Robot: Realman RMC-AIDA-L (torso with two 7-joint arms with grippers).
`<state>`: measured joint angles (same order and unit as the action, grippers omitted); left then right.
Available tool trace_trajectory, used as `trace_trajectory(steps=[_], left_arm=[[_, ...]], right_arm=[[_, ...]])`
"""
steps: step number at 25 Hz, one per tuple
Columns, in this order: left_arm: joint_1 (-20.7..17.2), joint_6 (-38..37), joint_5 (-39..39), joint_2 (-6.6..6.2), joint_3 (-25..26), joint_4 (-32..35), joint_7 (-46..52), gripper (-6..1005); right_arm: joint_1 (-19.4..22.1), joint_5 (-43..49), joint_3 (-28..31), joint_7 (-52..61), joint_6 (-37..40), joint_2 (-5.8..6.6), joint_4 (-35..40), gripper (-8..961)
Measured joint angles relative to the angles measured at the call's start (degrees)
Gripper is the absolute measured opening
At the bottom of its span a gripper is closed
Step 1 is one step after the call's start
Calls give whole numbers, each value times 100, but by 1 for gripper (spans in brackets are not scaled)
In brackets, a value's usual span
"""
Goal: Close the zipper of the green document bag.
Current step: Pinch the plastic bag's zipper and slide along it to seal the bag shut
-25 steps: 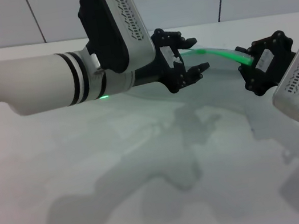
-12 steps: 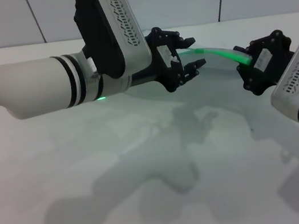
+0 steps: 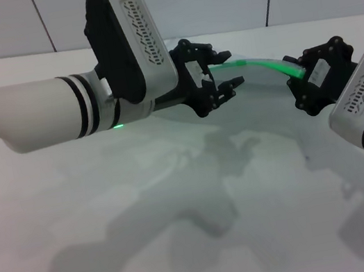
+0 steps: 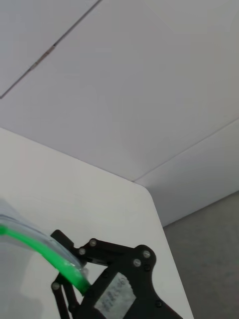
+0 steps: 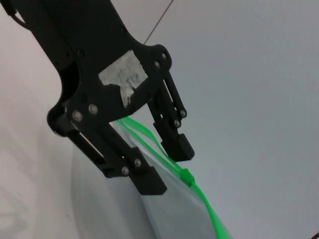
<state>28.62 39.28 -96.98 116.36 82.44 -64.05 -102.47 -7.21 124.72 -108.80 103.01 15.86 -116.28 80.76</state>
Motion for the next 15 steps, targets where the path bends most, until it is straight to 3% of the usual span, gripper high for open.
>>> trace_trajectory(steps=[15], left_arm=[[-32, -17, 4, 0, 38, 40, -69, 394]], right_arm=[[-42, 0, -13, 6, 23, 0, -73, 49]])
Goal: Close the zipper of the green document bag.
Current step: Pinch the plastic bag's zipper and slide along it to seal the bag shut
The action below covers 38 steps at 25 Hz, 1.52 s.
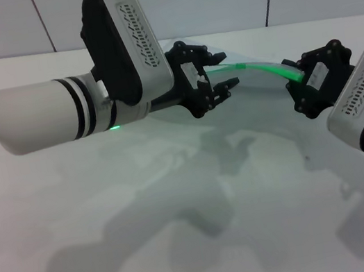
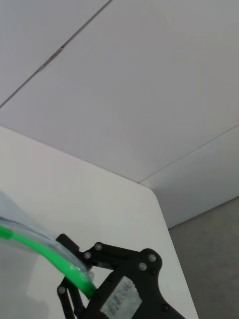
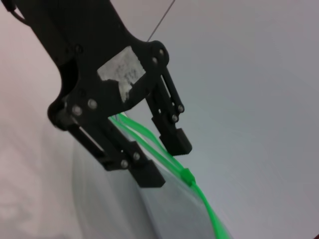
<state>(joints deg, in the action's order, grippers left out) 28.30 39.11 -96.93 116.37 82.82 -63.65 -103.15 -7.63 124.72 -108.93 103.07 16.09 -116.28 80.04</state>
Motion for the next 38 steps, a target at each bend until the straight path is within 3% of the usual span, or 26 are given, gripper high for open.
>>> trace_trajectory(steps=[10, 38], left_arm=[[-8, 54, 481, -7, 49, 13, -431, 386], [71, 8, 507, 9, -21, 178, -465, 364]], right_arm=[[-30, 0, -14, 58, 0, 9, 31, 49], [11, 7, -22, 64, 9, 9, 126, 62]])
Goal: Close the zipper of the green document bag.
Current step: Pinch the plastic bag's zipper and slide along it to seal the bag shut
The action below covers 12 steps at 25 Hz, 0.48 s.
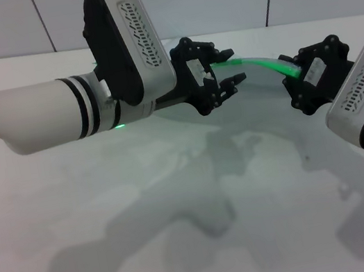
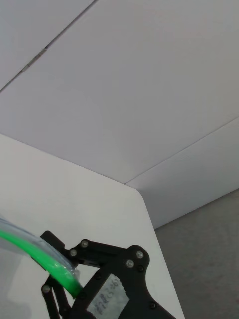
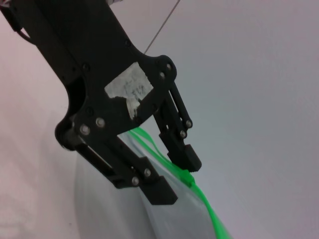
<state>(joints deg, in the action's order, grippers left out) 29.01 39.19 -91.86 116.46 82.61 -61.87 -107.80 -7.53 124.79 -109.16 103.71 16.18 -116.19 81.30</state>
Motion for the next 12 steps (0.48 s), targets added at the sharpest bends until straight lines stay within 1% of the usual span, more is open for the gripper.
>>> trace_trajectory(steps=[5, 12], left_arm=[[1, -2, 2, 0, 0, 0, -6, 360], [5, -54, 2, 0, 0, 0, -58, 301]], right_arm=[[-12, 2, -13, 0, 0, 0, -1, 68], [-28, 2, -66, 0, 0, 0, -1, 76]])
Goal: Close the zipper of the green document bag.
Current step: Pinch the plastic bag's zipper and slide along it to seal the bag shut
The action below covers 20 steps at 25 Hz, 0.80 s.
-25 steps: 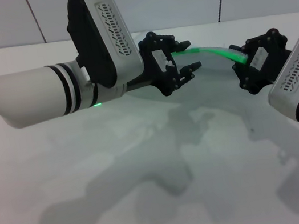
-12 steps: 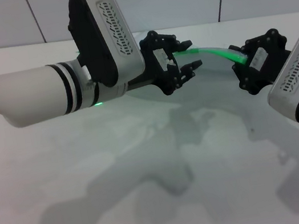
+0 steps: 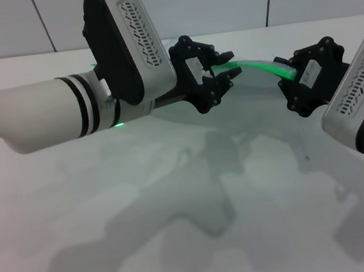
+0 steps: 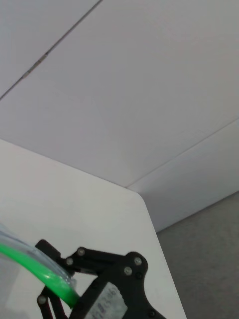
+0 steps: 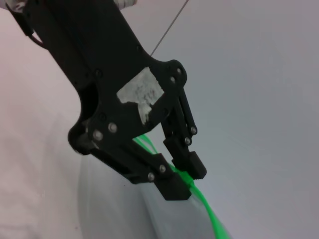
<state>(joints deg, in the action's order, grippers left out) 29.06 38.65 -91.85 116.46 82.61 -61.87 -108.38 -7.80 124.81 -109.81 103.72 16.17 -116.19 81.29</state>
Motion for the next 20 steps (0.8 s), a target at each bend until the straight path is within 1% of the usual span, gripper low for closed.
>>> trace_trajectory(steps=[7, 12, 18, 20], left_arm=[[3, -300, 0, 0, -197, 44, -18, 196], [0, -408, 0, 0, -322, 48, -19, 183], [-4, -408, 0, 0, -380, 3, -18, 121], [-10, -408, 0, 0, -383, -27, -19, 122]], right_arm=[[-2, 0, -5, 0, 0, 0, 1, 85], [-2, 0, -5, -1, 0, 0, 1, 91], [-1, 0, -5, -1, -9, 0, 0, 98], [-2, 0, -5, -1, -13, 0, -1, 100]])
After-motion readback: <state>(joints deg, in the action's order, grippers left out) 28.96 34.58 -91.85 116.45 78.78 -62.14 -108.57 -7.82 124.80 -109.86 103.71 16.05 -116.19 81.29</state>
